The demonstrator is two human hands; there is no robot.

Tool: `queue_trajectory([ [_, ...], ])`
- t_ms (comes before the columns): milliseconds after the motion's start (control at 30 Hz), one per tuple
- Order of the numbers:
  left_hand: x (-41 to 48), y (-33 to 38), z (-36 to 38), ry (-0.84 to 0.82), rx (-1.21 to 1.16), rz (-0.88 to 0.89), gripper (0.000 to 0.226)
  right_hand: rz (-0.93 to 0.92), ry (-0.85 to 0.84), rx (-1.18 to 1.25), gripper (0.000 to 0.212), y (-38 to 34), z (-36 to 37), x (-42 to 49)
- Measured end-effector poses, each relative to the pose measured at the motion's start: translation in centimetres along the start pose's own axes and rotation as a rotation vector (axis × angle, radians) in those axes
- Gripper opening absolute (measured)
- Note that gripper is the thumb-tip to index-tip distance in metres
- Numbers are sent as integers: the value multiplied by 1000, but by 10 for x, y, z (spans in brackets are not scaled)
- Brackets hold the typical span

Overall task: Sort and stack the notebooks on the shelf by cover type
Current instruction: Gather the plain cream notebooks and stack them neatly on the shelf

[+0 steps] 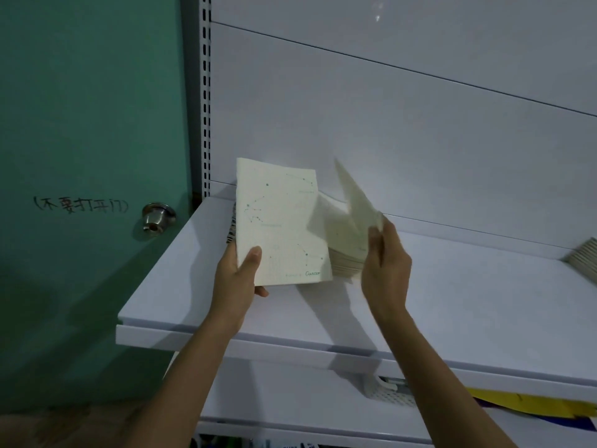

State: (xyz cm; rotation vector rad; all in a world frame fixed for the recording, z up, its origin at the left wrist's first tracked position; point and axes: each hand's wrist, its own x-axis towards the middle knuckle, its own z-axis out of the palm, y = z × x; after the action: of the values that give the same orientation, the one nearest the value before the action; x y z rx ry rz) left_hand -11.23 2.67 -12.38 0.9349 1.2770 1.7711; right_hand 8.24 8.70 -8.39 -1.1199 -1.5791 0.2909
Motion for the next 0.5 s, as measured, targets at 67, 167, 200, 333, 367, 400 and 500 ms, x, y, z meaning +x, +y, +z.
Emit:
queue_trajectory([
  [67, 0, 0, 1, -1, -2, -7, 25, -212, -53, -69, 37, -17, 11, -16],
  [167, -2, 0, 2, 6, -33, -12, 22, -477, -178, -335, 38, -20, 35, -48],
  [200, -2, 0, 2, 6, -43, -13, 23, -502, -206, -387, 40, -18, 40, -56],
  [333, -4, 0, 3, 15, -57, -31, 32, -569, -235, -397, 40, -9, 43, -67],
  [367, -4, 1, 3, 20, -63, -40, 37, -593, -243, -404, 39, -9, 42, -67],
  [400, -5, 2, 3, 16, -72, -41, 45, -607, -255, -407, 38, -9, 42, -67],
  [500, -5, 3, 2, -45, -63, -13, 58, -595, -292, -400, 39, -11, 43, -66],
])
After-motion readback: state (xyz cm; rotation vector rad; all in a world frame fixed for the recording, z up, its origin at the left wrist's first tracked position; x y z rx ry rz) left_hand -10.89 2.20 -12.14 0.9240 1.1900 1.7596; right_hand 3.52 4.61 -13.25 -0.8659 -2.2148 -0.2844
